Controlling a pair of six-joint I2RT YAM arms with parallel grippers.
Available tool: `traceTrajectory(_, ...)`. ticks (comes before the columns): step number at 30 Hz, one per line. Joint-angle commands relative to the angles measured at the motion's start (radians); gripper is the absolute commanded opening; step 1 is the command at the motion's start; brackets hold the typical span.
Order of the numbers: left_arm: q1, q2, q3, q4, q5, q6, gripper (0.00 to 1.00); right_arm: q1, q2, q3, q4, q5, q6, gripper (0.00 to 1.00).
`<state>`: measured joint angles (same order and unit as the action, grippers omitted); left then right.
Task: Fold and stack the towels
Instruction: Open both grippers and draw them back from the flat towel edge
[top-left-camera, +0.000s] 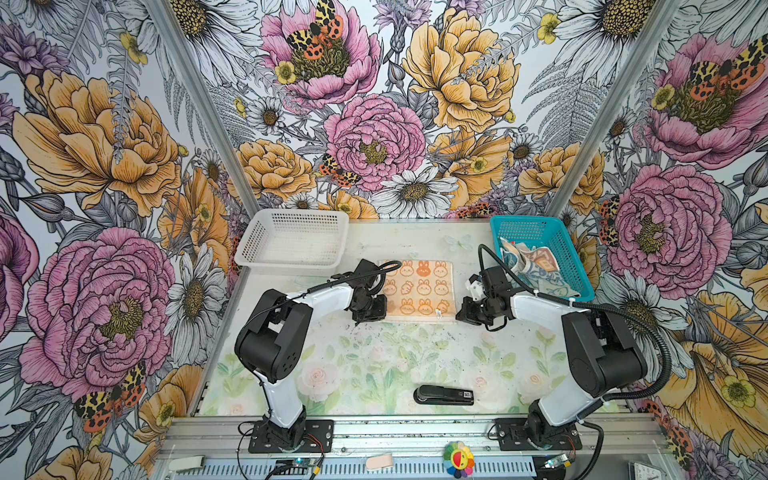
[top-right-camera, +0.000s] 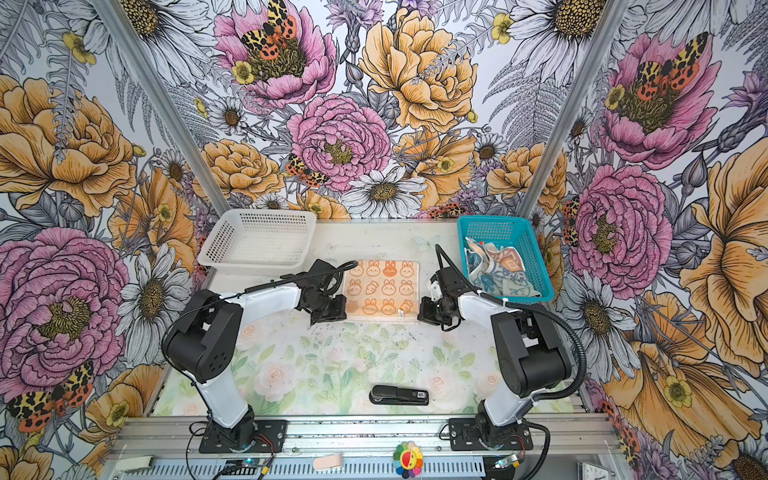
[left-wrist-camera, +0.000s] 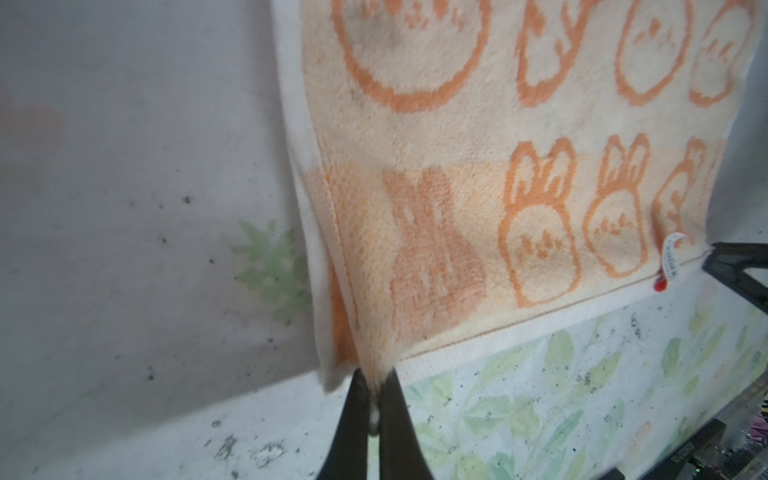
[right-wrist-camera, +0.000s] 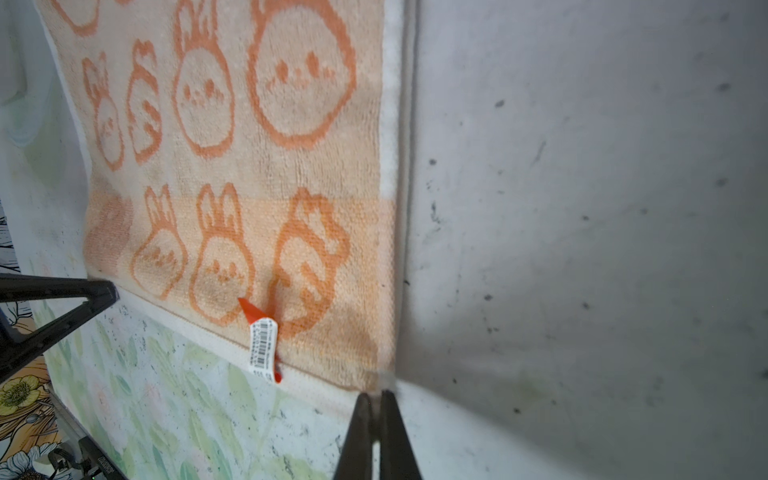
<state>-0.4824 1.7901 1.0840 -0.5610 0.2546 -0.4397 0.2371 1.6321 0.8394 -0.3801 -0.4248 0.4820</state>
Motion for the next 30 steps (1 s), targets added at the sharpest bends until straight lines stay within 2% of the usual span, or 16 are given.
traceTrajectory(1,0.013,0.012,-0.013,-0.021,-0.085,-0.011,0.0,-0.011,0.009,-0.012,-0.013,0.1,0.003,0.0)
traceTrajectory(3,0.01,0.017,-0.01,-0.02,-0.084,-0.011,0.0,-0.008,0.017,-0.011,-0.012,0.1,0.003,0.0)
traceTrajectory(8,0.002,0.018,-0.001,-0.02,-0.071,-0.015,0.11,0.007,0.026,-0.009,-0.007,0.113,0.008,0.01)
traceTrajectory(14,-0.007,0.006,0.025,-0.022,-0.052,-0.022,0.27,0.025,0.028,0.003,-0.008,0.118,0.017,0.19)
traceTrajectory(16,-0.01,-0.005,0.03,-0.022,-0.053,-0.027,0.35,0.029,0.015,0.003,-0.008,0.118,0.02,0.26)
traceTrajectory(18,-0.012,-0.017,0.036,-0.022,-0.054,-0.029,0.4,0.032,-0.002,0.006,-0.011,0.108,0.023,0.38)
traceTrajectory(20,-0.013,-0.035,0.046,-0.026,-0.05,-0.034,0.53,0.033,-0.032,0.007,-0.013,0.096,0.03,0.48)
traceTrajectory(22,-0.014,-0.064,0.069,-0.035,-0.049,-0.036,0.71,0.032,-0.077,0.021,-0.028,0.089,0.035,0.61)
traceTrajectory(24,-0.016,-0.091,0.106,-0.047,-0.044,-0.04,0.98,0.031,-0.118,0.055,-0.06,0.091,0.033,0.74)
traceTrajectory(27,-0.012,-0.113,0.174,-0.044,-0.007,-0.058,0.99,0.02,-0.155,0.128,-0.089,0.067,0.036,0.99)
traceTrajectory(30,-0.006,-0.086,0.258,-0.005,0.05,-0.098,0.99,0.005,-0.128,0.226,-0.085,0.021,0.047,0.99)
